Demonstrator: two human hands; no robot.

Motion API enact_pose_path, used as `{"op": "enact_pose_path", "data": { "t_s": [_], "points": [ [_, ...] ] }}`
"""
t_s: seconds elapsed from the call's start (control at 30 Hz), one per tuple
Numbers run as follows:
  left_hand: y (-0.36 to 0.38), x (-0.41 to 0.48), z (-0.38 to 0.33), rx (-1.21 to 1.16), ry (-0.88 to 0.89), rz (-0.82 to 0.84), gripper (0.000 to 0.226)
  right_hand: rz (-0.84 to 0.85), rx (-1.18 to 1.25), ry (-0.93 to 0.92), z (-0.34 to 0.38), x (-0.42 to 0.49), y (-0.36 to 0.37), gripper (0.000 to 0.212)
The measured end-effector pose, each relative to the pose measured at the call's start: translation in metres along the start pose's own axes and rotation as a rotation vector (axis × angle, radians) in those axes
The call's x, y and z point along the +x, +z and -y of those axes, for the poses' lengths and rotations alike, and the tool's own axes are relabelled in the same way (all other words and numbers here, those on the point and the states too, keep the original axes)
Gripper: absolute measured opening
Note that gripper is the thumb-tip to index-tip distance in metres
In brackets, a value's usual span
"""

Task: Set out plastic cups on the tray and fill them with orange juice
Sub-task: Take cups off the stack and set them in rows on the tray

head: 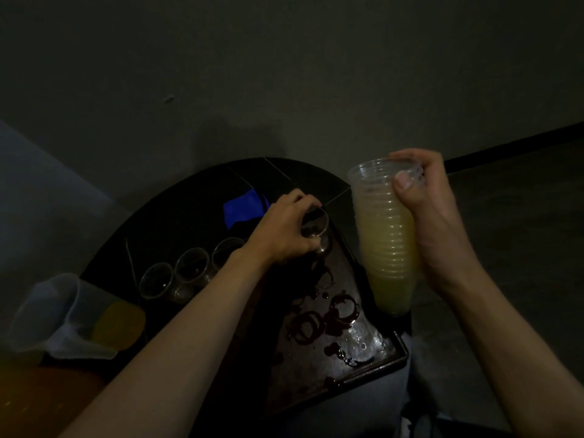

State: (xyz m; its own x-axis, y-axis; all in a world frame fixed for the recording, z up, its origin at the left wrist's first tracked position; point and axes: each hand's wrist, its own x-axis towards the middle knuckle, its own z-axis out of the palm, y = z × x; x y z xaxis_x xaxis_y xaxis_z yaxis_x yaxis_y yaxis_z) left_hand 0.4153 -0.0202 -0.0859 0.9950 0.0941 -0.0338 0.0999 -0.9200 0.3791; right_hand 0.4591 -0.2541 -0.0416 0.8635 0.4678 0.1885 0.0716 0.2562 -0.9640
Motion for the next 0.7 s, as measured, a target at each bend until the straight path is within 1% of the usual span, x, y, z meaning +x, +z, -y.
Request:
{"op": "enact_pose_path", "data": {
  "t_s": [0.1,0.2,0.43,0.47,0.53,0.63,0.7],
  "points": [
    [0.001,0.000,0.002,-0.003,0.009,-0.004,0.059,0.000,0.003,-0.005,0.000,0.000,0.000,0.041],
    [0.003,-0.001,0.003,0.005,0.015,-0.013,0.063,-0.008,0.006,-0.005,-0.001,0.000,0.001,0.041],
    [0.001,0.002,0.007,-0.024,0.042,-0.016,0.065,0.001,0.011,-0.004,-0.004,0.001,0.000,0.036],
    [0.000,0.002,0.008,-0.038,0.050,-0.045,0.063,0.000,0.011,0.001,-0.005,0.001,0.000,0.037],
    [-0.007,0.001,0.010,-0.133,0.027,-0.177,0.056,0.000,0.012,0.010,-0.005,0.002,-0.001,0.038],
    [-0.038,0.000,0.006,-0.337,-0.057,-0.390,0.035,0.036,0.036,0.041,-0.004,0.003,0.006,0.037],
    [-0.071,-0.003,-0.003,-0.475,-0.070,-0.430,0.028,0.071,0.043,0.062,-0.003,0.003,0.014,0.036]
  ]
}}
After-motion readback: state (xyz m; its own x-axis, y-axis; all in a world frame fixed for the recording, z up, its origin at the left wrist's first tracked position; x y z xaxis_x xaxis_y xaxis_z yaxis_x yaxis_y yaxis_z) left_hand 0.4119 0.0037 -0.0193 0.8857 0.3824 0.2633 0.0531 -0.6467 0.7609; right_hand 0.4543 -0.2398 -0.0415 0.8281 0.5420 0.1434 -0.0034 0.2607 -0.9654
